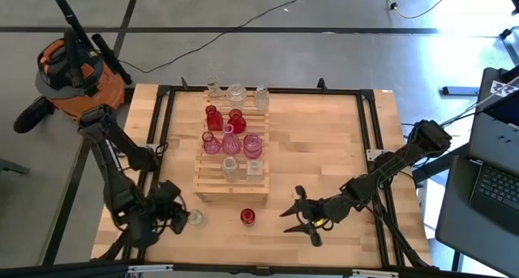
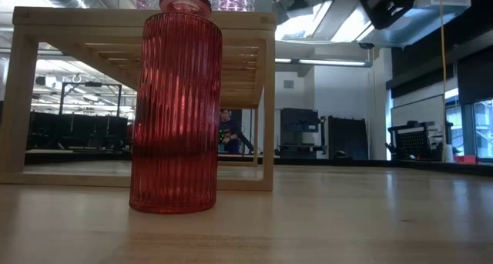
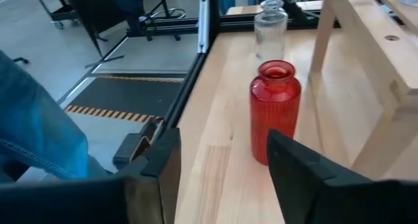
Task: Sort vases onto shelf
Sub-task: Put the transparent vase on the shelf aligned with the other transparent vase
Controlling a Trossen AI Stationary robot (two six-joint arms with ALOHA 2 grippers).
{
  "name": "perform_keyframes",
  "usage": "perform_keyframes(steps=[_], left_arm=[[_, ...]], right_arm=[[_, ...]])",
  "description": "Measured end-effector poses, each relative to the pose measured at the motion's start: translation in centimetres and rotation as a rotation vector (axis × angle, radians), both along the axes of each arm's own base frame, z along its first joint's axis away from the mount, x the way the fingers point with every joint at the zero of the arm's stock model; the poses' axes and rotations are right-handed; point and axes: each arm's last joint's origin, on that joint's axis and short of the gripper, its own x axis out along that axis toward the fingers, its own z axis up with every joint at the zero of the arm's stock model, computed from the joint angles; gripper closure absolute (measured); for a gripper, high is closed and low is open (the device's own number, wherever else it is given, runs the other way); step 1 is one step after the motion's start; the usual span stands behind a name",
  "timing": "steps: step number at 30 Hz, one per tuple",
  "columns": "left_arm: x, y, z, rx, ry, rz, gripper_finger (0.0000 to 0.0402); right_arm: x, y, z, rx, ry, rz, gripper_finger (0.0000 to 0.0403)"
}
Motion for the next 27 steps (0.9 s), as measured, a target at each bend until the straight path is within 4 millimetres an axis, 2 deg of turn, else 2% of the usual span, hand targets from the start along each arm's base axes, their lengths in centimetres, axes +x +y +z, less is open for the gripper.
perform_keyframes(steps=[6, 11, 19, 27], left_arm=[[1.6, 1.2, -0.1, -0.035, 0.075, 0.065, 0.0198], [2.3, 1.7, -0.3, -0.069, 0.164, 0.038, 0.0198], [3.0, 1.5, -0.3, -0.112, 0.152, 0.0, 0.0198], [3.8, 0.9, -1.4, -0.108, 0.221, -0.035, 0.0198]], right_arm=[[-0.1, 0.2, 0.0, 0.018, 0.016, 0.063, 0.0229], [-0.3, 0.1, -0.1, 0.013, 0.046, 0.096, 0.0234], [-0.4, 0.1, 0.0, 0.014, 0.055, 0.11, 0.0235], [-0.4, 0.1, 0.0, 0.016, 0.055, 0.115, 0.0236]])
